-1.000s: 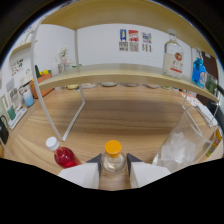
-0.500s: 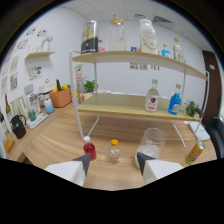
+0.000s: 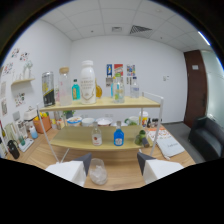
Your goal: Make me a cup of Vodka Sunrise.
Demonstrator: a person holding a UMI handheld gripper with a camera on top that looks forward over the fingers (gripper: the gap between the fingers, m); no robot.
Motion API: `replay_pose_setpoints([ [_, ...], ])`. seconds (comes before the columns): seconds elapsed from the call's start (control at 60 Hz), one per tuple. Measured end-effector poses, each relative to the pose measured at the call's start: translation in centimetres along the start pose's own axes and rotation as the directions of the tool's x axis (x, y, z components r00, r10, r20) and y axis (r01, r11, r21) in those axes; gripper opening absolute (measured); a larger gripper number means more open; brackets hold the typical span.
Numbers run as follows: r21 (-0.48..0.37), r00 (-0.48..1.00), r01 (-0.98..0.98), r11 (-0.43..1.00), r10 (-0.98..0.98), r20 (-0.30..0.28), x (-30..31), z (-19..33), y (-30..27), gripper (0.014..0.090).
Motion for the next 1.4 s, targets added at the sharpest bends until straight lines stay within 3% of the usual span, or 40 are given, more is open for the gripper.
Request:
replay_pose_setpoints([
  [0.1, 0.081, 1.0, -0.006, 0.997, 0.006, 0.005, 0.9, 2.2, -6.3, 0.0859],
  [0.117, 0.096, 1.0, -0.009, 0.995, 0.008, 0.004, 0.8, 2.5, -7.2, 0.0803],
  [0.133, 0.108, 1.0, -0.011, 0.994, 0.011, 0.005, 1.0, 3.0, -8.2, 0.086],
  [0.217, 0.163, 1.0, -0.022, 0.986, 0.02, 0.014, 1.3, 5.3, -12.5, 0.0857],
  [0.35, 0.189, 1.0, 0.018, 0.982, -0.019, 0.005, 1.5, 9.2, -16.3, 0.0854],
  [0.433, 0.176, 1.0, 0.031, 0.984, -0.03, -0.007, 1.8, 11.4, -16.8, 0.0811],
  [0.567, 0.118, 1.0, 0.012, 0.993, -0.012, 0.003, 1.7, 14.1, -16.0, 0.0665],
  [0.733, 0.096, 1.0, -0.002, 0.995, 0.0, 0.016, 1.6, 15.2, -15.4, 0.0377],
  [0.983, 0.1, 0.998, 0.014, 0.995, -0.019, 0.052, 1.1, 14.3, -15.3, 0.0358],
  [1.167, 0.154, 0.998, 0.006, 0.988, -0.015, 0.058, 1.1, 10.1, -15.9, 0.0359],
  [1.4, 0.133, 0.998, 0.003, 0.991, -0.012, 0.067, 0.4, 5.9, -8.7, 0.0358],
])
